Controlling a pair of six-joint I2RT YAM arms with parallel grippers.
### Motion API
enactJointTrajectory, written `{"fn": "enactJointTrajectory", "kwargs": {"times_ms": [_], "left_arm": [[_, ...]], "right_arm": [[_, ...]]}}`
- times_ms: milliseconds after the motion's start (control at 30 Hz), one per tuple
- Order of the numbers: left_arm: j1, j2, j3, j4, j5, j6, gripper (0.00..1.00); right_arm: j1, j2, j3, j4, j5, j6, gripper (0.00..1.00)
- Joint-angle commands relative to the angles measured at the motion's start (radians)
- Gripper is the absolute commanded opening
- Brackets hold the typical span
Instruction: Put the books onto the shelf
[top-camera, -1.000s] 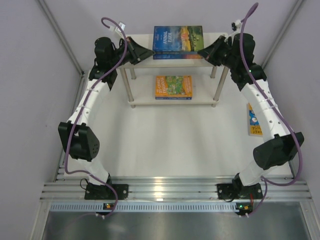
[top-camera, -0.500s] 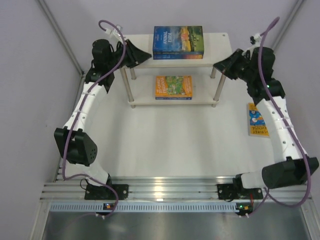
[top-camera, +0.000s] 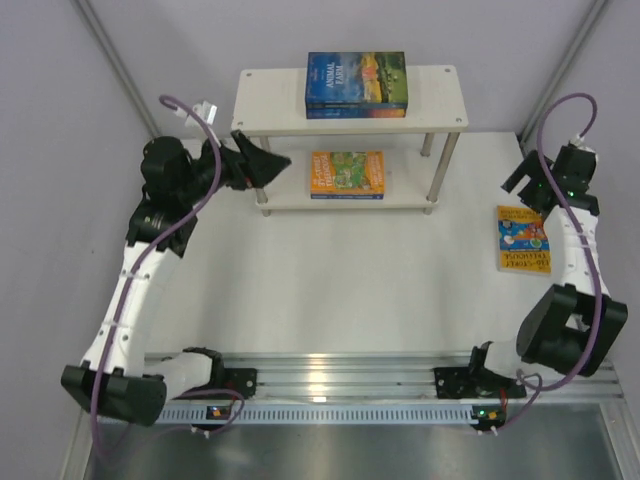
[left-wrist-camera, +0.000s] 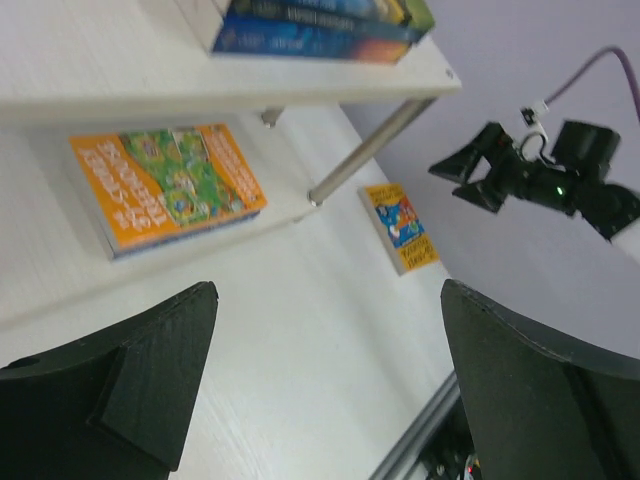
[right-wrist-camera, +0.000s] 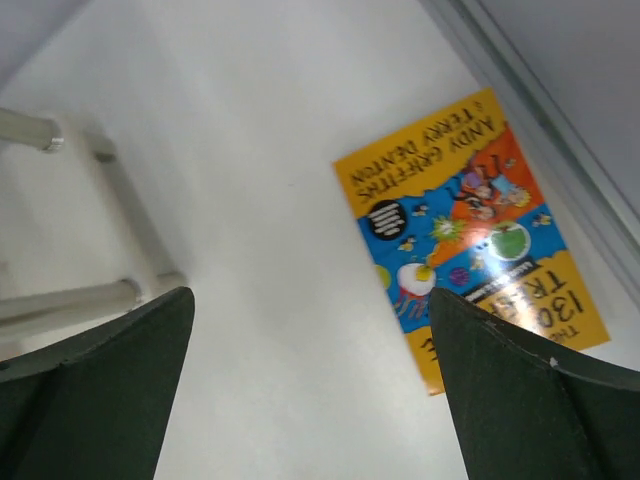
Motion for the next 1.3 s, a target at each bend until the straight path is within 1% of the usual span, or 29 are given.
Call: {"fn": "enactJointTrajectory", "kwargs": {"times_ms": [0,33,133,233,267,367,400,467,567,600,633,867,900,1000,1033,1167,1267], "left_arm": [[-0.031,-0.166,-0.152,-0.047,-0.019,0.064,0.99],[-0.060,-0.200,-0.229,-0.058,-0.052,0.071,0.99],[-0.066,-0.305,-0.352,-0.055,-0.044,0.043,0.99],[-0.068,-0.365,-0.410,-0.070,-0.039,0.046,0.99],[-0.069,-0.376,-0.416,-0.079,-0.045,0.051,0.98],[-0.081,-0.411,-0.439,-0.099,-0.045,0.040,0.97],[-0.083,-0.425,-0.447,-0.095,-0.036,0.036,0.97],[-0.083,-0.443,-0.467,-0.085,-0.039,0.028,0.97],[-0.087,-0.440,-0.475,-0.069,-0.033,0.031,0.97],[-0.090,-0.436,-0.472,-0.067,-0.021,0.029,0.97],[-0.089,-0.434,-0.469,-0.062,-0.016,0.023,0.97],[-0.092,-0.410,-0.476,-0.024,-0.014,0.016,0.96],[-0.092,-0.405,-0.467,-0.023,-0.013,0.016,0.95],[-0.091,-0.397,-0.466,-0.001,-0.014,0.013,0.94],[-0.092,-0.399,-0.470,0.004,-0.017,0.011,0.94],[-0.091,-0.414,-0.492,0.017,-0.028,0.005,0.93],[-0.092,-0.422,-0.507,0.031,-0.033,-0.003,0.93]], "right_arm": [[-0.027,0.114,0.003,0.067,0.189,-0.138,1.00],[-0.053,0.142,0.011,0.062,0.195,-0.120,1.00],[-0.088,0.263,0.034,0.074,0.191,-0.034,1.00],[-0.090,0.297,0.045,0.079,0.259,-0.012,1.00],[-0.093,0.291,0.025,0.108,0.279,-0.017,1.00],[-0.105,0.276,-0.012,0.155,0.342,-0.067,1.00],[-0.116,0.276,-0.026,0.178,0.317,-0.101,1.00],[-0.131,0.300,-0.050,0.208,0.271,-0.118,1.00],[-0.177,0.340,-0.078,0.228,0.146,-0.107,1.00],[-0.197,0.351,-0.084,0.235,0.069,-0.100,1.00],[-0.202,0.366,-0.092,0.242,0.048,-0.099,1.00],[-0.206,0.434,-0.106,0.209,-0.018,-0.135,1.00],[-0.211,0.440,-0.112,0.211,-0.071,-0.124,1.00],[-0.211,0.474,-0.109,0.163,-0.139,-0.103,0.97],[-0.208,0.474,-0.118,0.156,-0.159,-0.099,0.95],[-0.193,0.428,-0.170,0.113,-0.151,-0.086,0.91],[-0.153,0.388,-0.228,0.087,-0.129,-0.075,0.89]]}}
